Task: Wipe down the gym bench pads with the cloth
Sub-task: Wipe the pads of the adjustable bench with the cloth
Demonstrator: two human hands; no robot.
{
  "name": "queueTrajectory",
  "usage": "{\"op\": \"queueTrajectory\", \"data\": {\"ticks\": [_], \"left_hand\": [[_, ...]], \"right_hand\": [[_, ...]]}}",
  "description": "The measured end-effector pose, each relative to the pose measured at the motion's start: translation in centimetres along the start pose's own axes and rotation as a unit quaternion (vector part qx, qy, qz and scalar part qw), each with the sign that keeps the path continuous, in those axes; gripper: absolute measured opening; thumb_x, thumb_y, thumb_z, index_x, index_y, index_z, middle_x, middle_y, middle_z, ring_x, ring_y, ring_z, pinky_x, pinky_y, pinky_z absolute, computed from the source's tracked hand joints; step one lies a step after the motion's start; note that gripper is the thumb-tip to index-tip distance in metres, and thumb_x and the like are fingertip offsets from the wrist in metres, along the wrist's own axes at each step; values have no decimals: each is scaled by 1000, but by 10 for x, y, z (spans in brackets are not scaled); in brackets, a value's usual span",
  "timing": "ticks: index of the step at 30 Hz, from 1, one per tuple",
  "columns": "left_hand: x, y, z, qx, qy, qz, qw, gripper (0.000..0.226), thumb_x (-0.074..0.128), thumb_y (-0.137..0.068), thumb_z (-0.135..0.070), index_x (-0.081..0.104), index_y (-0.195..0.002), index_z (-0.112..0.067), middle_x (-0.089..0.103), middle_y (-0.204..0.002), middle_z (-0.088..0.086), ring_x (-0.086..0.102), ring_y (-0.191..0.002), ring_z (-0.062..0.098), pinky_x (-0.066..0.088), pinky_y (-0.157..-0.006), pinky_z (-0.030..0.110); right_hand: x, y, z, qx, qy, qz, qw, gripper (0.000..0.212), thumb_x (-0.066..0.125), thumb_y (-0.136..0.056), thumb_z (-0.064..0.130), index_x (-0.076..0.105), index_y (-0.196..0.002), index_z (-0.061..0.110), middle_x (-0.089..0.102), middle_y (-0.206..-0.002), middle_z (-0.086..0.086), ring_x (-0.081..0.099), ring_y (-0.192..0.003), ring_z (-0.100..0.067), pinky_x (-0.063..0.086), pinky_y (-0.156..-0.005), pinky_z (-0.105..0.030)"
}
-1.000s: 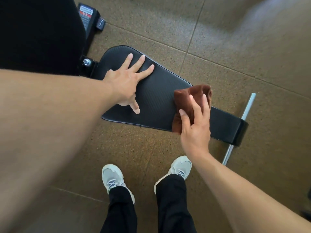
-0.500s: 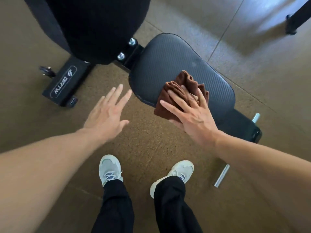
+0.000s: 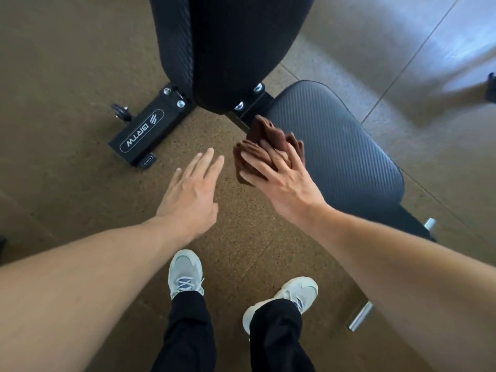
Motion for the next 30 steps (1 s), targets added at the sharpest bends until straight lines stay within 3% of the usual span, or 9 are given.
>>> {"op": "queueTrajectory", "data": {"ticks": [5, 10, 13, 16, 19, 21, 25, 27, 30], "left_hand": [[-9, 15, -24, 31, 33, 9, 999, 94, 66, -94, -22, 0, -162, -27, -11, -169, -5, -4, -156, 14, 16, -126, 41], [-11, 15, -42, 72, 81, -12, 994, 81, 60, -98, -20, 10, -162, -29, 2, -169, -11, 3, -155, 8, 11, -122, 31], [-16, 3, -53, 24, 139, -40, 989, 75, 53, -102, -25, 8, -162, -28, 6, -170, -9, 7, -155, 10, 15, -123, 33], [-22, -9, -53, -59, 191, -67, 977, 66, 42, -106, -29, 8, -162, -27, 8, -169, -7, 11, -155, 12, 19, -121, 35], [-27, -21, -57, -76, 152, -67, 983, 66, 42, -106, -29, 8, -162, -24, 6, -170, -6, 10, -155, 15, 18, -122, 38], [-26, -30, -71, -33, 93, -41, 994, 70, 46, -104, -29, 7, -162, -24, 2, -170, -6, 3, -156, 14, 14, -125, 38], [-14, -48, -109, 58, -4, 12, 998, 84, 53, -101, -34, -4, -161, -23, -10, -170, -4, -11, -155, 13, 2, -126, 37], [-8, -62, -124, 49, -32, 36, 998, 96, 58, -97, -47, -8, -161, -22, -16, -169, -1, -14, -155, 17, 4, -127, 44], [2, -80, -136, 15, -44, 87, 995, 115, 67, -83, -66, -3, -161, -18, -13, -169, 0, -11, -156, 22, 14, -125, 50]], "right_hand": [[23, 132, -43, 62, 16, 13, 998, 93, 65, -75, 4, 40, -159, 34, 27, -170, -4, 20, -156, -42, 12, -122, -71], [15, 99, -39, 20, -22, 14, 999, 103, 76, -73, 5, 33, -161, 38, 19, -172, -1, 18, -157, -38, 15, -123, -69], [5, 40, -22, -30, -42, -19, 998, 90, 73, -86, 13, 31, -161, 41, 17, -173, 2, 12, -159, -35, 10, -126, -65], [-4, 1, -18, -41, -63, -49, 996, 71, 65, -97, 35, 32, -160, 42, 19, -173, 6, 10, -160, -32, 10, -125, -64], [1, 7, -34, -51, -96, -57, 992, 59, 51, -105, 43, 33, -161, 37, 25, -171, 5, 16, -160, -29, 11, -125, -62], [0, 32, -61, -17, -134, -85, 987, 53, 43, -109, 43, 37, -160, 31, 32, -168, 4, 22, -158, -25, 13, -127, -59], [15, 106, -138, 174, -194, -130, 956, 50, 45, -109, 41, 46, -156, 24, 38, -165, 0, 25, -157, -25, 21, -125, -57], [25, 122, -155, 235, -199, -101, 946, 53, 41, -108, 46, 43, -158, 27, 34, -167, 1, 22, -158, -27, 26, -123, -59], [28, 113, -158, 255, -194, -73, 945, 55, 36, -108, 49, 40, -159, 30, 31, -169, 3, 20, -159, -29, 24, -121, -64]]}}
Point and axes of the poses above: each hand's wrist, its own y-axis away from the middle knuckle, its own x-axis out of the palm, z = x × y, the point moved 9 cm from there along -y, towards the middle knuckle
